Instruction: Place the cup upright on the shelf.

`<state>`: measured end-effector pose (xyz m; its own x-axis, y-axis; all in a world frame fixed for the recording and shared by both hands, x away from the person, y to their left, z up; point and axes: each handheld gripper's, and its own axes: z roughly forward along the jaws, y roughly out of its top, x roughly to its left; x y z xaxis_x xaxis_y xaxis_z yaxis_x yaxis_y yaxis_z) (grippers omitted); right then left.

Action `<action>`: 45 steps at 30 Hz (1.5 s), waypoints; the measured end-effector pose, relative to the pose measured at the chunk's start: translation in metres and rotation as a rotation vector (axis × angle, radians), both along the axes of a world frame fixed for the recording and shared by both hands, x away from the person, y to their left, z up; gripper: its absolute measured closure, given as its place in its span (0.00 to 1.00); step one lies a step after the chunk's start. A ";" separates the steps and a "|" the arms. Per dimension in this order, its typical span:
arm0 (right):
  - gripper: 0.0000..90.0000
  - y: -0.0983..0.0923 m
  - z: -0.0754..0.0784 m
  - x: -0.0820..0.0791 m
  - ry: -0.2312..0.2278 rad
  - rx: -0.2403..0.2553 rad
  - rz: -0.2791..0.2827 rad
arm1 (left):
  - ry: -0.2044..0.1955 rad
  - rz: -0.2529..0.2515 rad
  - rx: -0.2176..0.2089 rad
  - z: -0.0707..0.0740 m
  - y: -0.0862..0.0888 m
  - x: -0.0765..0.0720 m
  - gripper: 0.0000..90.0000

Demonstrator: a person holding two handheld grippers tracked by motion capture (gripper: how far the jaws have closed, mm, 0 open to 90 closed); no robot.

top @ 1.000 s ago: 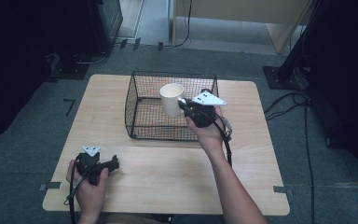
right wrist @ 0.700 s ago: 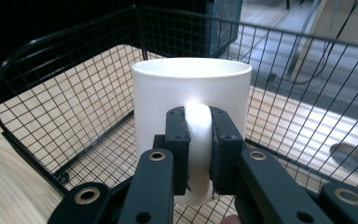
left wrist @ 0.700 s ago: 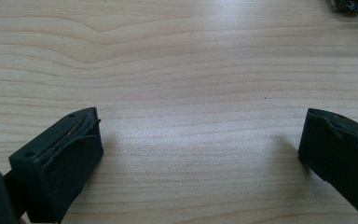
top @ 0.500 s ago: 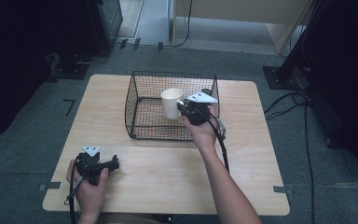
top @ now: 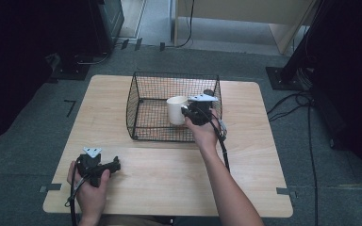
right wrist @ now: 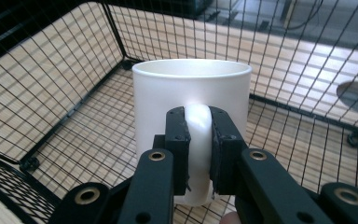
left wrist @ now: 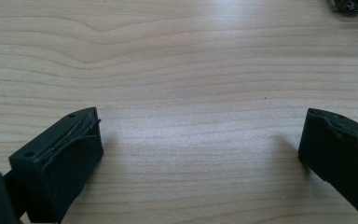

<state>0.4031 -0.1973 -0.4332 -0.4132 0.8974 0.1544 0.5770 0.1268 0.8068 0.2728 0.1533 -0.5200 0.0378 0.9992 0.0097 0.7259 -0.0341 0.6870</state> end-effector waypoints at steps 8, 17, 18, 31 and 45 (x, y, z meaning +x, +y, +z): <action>0.89 -0.003 0.000 0.003 0.025 0.010 0.004 | 0.001 0.000 0.000 0.000 0.000 0.000 0.00; 0.85 -0.008 0.001 0.005 0.046 0.038 0.012 | 0.001 -0.003 0.000 0.000 0.000 0.000 0.00; 0.84 -0.009 0.002 0.005 0.044 0.049 0.012 | 0.001 -0.003 0.000 0.000 0.000 0.000 0.00; 0.83 -0.011 0.003 0.007 0.055 0.063 0.013 | 0.002 -0.005 0.000 0.000 0.000 0.000 0.00; 0.41 -0.011 0.029 -0.020 -0.060 0.113 0.092 | 0.002 -0.005 0.000 0.000 0.000 0.000 0.00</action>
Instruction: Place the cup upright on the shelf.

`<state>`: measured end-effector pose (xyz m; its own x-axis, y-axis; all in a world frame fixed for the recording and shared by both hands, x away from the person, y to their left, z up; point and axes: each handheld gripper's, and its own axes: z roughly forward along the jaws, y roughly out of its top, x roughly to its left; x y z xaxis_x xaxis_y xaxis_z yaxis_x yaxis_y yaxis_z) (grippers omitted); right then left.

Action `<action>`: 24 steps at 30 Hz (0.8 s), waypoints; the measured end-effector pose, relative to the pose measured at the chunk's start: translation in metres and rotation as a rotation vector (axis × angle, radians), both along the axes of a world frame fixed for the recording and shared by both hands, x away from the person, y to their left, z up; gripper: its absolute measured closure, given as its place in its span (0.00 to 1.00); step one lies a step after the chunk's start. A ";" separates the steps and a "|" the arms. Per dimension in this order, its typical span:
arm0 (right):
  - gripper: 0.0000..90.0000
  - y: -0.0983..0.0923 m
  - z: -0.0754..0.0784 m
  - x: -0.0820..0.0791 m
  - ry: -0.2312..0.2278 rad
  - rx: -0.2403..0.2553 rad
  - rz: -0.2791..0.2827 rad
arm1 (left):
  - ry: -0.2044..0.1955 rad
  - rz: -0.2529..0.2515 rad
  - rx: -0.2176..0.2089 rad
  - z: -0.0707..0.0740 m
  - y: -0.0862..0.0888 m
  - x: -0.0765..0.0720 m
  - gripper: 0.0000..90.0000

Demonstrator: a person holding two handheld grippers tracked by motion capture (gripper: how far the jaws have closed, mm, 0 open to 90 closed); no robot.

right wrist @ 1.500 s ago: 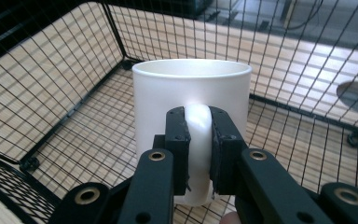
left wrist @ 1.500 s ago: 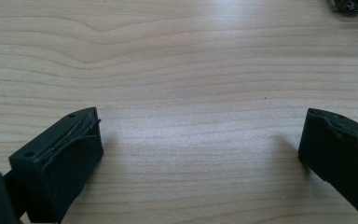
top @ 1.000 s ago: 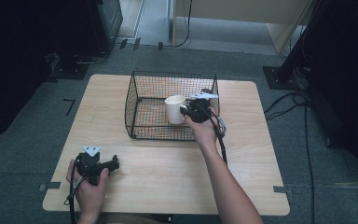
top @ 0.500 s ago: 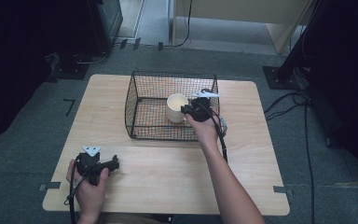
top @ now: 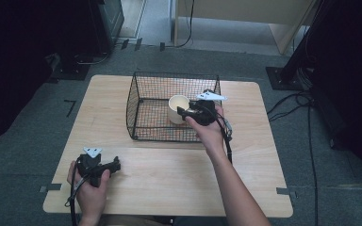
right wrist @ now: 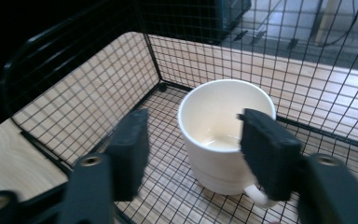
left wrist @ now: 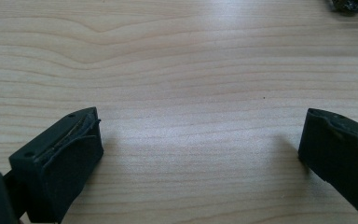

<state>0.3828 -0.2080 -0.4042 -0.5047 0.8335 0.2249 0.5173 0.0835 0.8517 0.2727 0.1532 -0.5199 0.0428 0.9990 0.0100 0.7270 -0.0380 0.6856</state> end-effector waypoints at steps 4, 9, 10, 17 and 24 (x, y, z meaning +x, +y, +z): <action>0.18 0.000 0.007 -0.015 -0.023 -0.032 0.003 | -0.001 0.001 0.000 0.000 0.000 0.000 0.00; 0.00 -0.004 0.011 -0.033 -0.005 -0.067 0.024 | -0.001 0.000 0.000 0.000 0.000 0.000 0.00; 0.00 -0.006 0.011 -0.037 -0.011 -0.067 0.026 | -0.001 0.001 0.000 0.000 0.000 0.000 0.00; 0.00 -0.019 0.013 -0.060 -0.031 -0.060 0.020 | -0.002 0.001 0.000 0.000 0.000 0.000 0.00; 0.00 -0.036 0.011 -0.082 -0.046 -0.055 0.004 | -0.002 0.000 0.000 0.000 0.000 0.000 0.00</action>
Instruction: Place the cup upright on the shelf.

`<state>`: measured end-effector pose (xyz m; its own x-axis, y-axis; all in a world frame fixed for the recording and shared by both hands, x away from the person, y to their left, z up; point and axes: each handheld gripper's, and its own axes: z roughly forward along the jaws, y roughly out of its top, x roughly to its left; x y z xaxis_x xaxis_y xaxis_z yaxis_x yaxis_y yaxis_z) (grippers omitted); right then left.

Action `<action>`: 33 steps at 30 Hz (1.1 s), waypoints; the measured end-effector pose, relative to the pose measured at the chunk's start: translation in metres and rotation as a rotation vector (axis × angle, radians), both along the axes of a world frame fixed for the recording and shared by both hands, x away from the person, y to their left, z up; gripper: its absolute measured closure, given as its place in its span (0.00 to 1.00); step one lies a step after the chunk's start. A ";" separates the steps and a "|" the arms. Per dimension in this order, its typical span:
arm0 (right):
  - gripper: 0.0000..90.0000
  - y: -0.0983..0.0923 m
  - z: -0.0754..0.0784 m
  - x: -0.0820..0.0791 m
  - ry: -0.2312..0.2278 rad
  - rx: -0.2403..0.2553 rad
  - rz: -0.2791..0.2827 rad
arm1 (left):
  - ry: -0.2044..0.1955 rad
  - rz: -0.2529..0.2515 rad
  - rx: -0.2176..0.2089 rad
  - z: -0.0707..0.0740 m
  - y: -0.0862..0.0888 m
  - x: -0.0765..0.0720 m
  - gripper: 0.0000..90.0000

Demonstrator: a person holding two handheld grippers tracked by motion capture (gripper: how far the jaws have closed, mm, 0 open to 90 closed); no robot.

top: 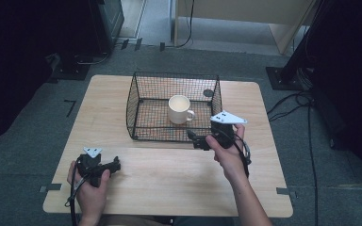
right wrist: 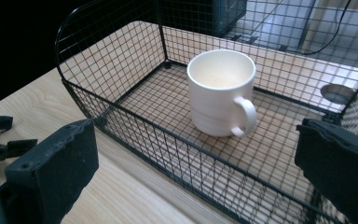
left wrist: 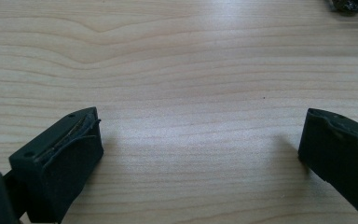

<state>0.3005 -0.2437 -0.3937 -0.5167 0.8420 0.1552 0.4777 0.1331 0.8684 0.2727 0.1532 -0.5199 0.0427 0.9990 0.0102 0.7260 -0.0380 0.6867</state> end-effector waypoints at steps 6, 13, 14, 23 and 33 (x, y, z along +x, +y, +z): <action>0.00 -0.015 -0.008 -0.014 0.003 -0.007 -0.023 | -0.001 0.001 -0.001 0.000 0.000 0.000 0.00; 0.00 -0.036 -0.019 -0.029 0.006 -0.013 -0.054 | 0.000 0.000 0.000 0.000 0.000 0.000 0.00; 0.00 -0.040 -0.021 -0.032 0.008 -0.009 -0.063 | 0.002 -0.002 0.002 0.000 0.000 0.000 0.00; 0.00 -0.068 -0.045 -0.044 0.036 -0.005 -0.122 | 0.002 -0.001 0.001 0.000 0.000 0.000 0.00; 0.00 -0.095 -0.065 -0.053 0.063 -0.013 -0.189 | 0.002 0.001 0.002 0.000 0.000 0.000 0.00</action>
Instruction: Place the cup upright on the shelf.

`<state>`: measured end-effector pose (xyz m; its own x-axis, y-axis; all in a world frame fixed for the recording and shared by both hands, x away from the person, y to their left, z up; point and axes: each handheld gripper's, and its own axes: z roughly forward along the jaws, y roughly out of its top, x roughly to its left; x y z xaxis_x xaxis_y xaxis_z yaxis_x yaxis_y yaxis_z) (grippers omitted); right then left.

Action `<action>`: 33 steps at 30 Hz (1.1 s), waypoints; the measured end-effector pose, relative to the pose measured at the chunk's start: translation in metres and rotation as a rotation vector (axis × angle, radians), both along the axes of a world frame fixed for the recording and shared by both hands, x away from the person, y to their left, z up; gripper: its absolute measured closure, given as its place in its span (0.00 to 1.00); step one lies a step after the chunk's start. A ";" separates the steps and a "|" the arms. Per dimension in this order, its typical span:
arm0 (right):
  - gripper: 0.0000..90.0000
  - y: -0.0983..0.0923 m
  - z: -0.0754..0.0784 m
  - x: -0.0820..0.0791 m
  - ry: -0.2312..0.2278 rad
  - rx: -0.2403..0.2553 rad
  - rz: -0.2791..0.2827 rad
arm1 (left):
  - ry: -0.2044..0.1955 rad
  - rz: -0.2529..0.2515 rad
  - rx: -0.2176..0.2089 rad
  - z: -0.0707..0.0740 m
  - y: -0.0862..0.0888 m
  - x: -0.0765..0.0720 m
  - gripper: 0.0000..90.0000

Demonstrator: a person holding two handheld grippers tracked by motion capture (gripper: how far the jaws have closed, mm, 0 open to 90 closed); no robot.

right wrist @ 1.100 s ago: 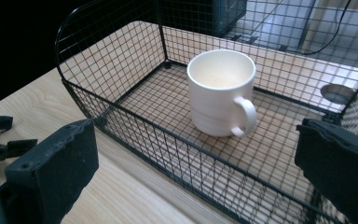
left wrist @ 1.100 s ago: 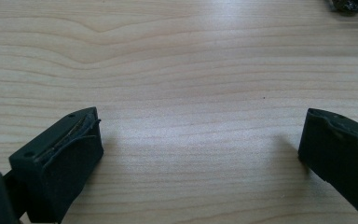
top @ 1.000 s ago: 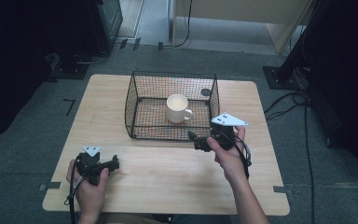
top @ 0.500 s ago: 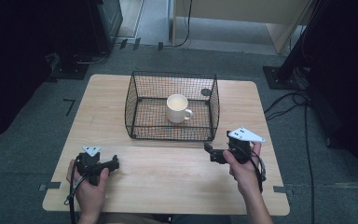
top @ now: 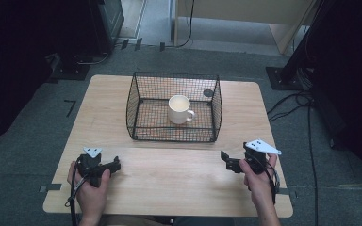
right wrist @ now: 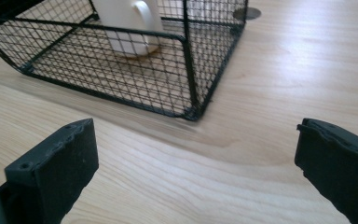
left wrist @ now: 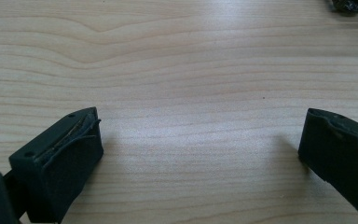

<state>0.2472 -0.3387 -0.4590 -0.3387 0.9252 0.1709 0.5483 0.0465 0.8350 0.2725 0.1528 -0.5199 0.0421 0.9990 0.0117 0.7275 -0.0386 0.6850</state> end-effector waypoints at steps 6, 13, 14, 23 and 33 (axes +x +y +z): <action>0.00 -0.015 -0.012 -0.005 0.021 0.002 -0.039 | 0.000 0.000 0.000 0.000 0.000 0.000 0.00; 0.00 -0.032 -0.024 -0.009 0.045 -0.019 -0.085 | 0.000 -0.001 0.001 0.000 0.000 0.000 0.00; 0.00 -0.036 -0.026 -0.010 0.049 -0.020 -0.093 | 0.000 -0.001 0.001 0.000 0.000 0.000 0.00; 0.00 -0.057 -0.041 -0.018 0.084 -0.027 -0.148 | 0.000 0.000 0.001 0.000 0.000 0.000 0.00; 0.00 -0.077 -0.055 -0.027 0.124 -0.050 -0.195 | 0.000 0.000 0.001 0.000 0.000 0.000 0.00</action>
